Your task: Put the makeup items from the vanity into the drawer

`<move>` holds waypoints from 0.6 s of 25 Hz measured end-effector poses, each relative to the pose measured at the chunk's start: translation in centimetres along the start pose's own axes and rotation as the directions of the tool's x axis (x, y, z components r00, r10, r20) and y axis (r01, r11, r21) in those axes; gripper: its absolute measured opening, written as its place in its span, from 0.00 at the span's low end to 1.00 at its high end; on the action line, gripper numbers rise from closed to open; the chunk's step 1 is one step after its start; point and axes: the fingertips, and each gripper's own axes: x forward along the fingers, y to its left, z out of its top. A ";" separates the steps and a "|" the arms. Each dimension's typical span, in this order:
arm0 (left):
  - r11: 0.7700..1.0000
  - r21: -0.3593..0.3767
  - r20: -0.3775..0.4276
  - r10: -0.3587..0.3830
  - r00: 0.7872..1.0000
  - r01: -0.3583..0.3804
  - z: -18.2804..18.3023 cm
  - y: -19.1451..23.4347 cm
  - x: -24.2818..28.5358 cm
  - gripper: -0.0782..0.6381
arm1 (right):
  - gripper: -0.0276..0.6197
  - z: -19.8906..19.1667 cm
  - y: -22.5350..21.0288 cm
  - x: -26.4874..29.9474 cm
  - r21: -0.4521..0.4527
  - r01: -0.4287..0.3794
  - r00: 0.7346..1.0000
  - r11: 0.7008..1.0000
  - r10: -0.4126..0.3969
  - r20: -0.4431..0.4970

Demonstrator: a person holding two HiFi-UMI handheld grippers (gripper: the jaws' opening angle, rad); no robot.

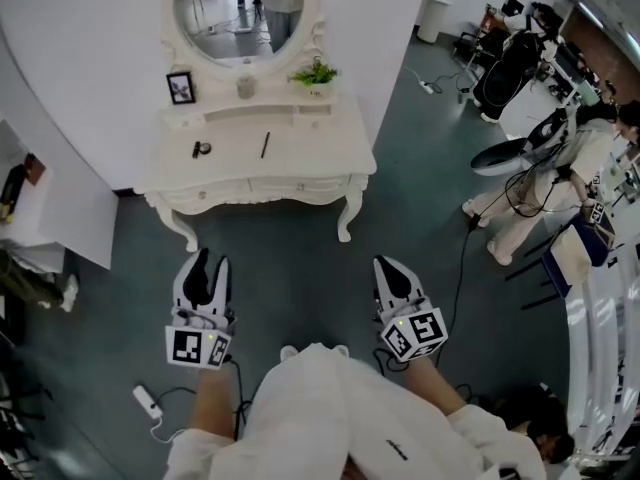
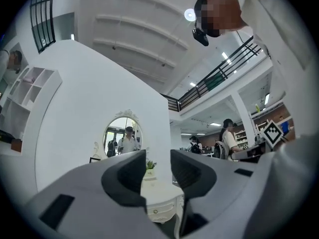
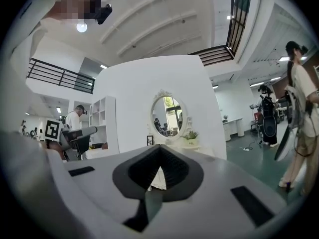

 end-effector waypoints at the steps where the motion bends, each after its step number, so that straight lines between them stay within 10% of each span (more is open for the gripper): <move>1: 1.000 -0.004 -0.003 -0.004 1.000 0.004 -0.1 0.1 0.0 0.33 | 0.07 0.0 0.2 0.2 0.000 0.001 1.000 1.000 -0.001 0.000; 7: 0.999 0.012 -0.004 -0.031 1.000 0.031 -0.8 1.7 -0.4 0.54 | 0.07 -0.3 2.4 1.7 -0.007 0.004 1.000 1.000 -0.004 -0.007; 15: 0.998 -0.037 -0.025 -0.054 0.998 0.053 -2.5 3.8 -1.1 0.56 | 0.07 -1.4 5.5 2.9 -0.012 0.001 0.999 1.000 -0.002 -0.034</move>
